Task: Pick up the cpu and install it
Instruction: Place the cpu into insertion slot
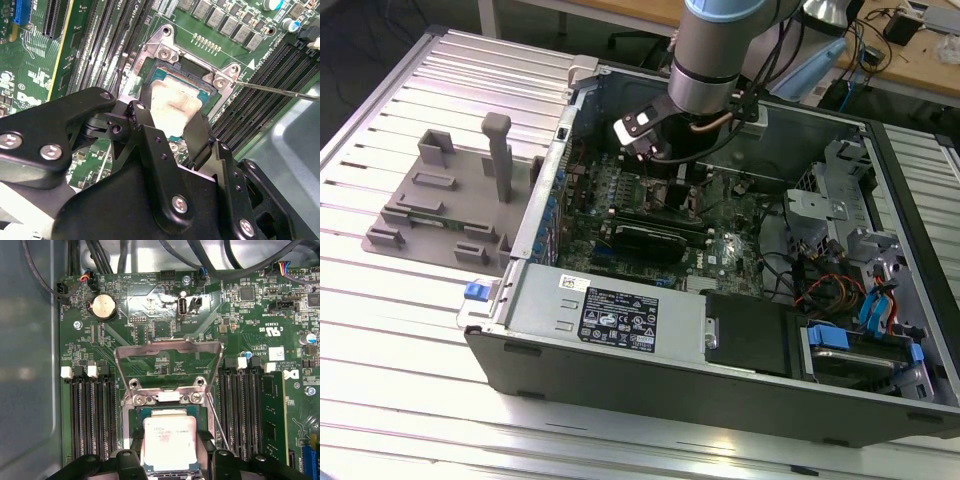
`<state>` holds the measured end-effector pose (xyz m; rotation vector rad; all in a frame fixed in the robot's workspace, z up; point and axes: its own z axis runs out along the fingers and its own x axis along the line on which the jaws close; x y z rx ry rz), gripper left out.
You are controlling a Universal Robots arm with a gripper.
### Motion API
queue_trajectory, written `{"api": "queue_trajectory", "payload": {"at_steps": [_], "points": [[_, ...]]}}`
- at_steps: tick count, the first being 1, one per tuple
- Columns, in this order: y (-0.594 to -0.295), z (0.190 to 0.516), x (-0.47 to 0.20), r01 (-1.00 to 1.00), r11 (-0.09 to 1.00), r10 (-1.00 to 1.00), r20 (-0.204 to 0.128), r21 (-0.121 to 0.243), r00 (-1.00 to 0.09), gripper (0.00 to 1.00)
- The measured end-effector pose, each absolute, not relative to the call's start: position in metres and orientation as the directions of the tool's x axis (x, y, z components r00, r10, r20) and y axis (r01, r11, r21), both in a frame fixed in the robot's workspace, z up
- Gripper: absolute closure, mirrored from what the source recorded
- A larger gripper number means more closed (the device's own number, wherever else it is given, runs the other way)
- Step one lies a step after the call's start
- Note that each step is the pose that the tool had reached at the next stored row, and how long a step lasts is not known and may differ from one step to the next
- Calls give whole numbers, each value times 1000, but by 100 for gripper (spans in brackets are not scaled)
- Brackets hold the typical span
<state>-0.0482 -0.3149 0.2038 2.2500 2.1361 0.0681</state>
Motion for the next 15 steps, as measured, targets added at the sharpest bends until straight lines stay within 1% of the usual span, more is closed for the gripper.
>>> {"api": "queue_trajectory", "payload": {"at_steps": [15], "points": [[-313, 203, -48, 997, -52, 999, 5, 58, 52, 47]]}}
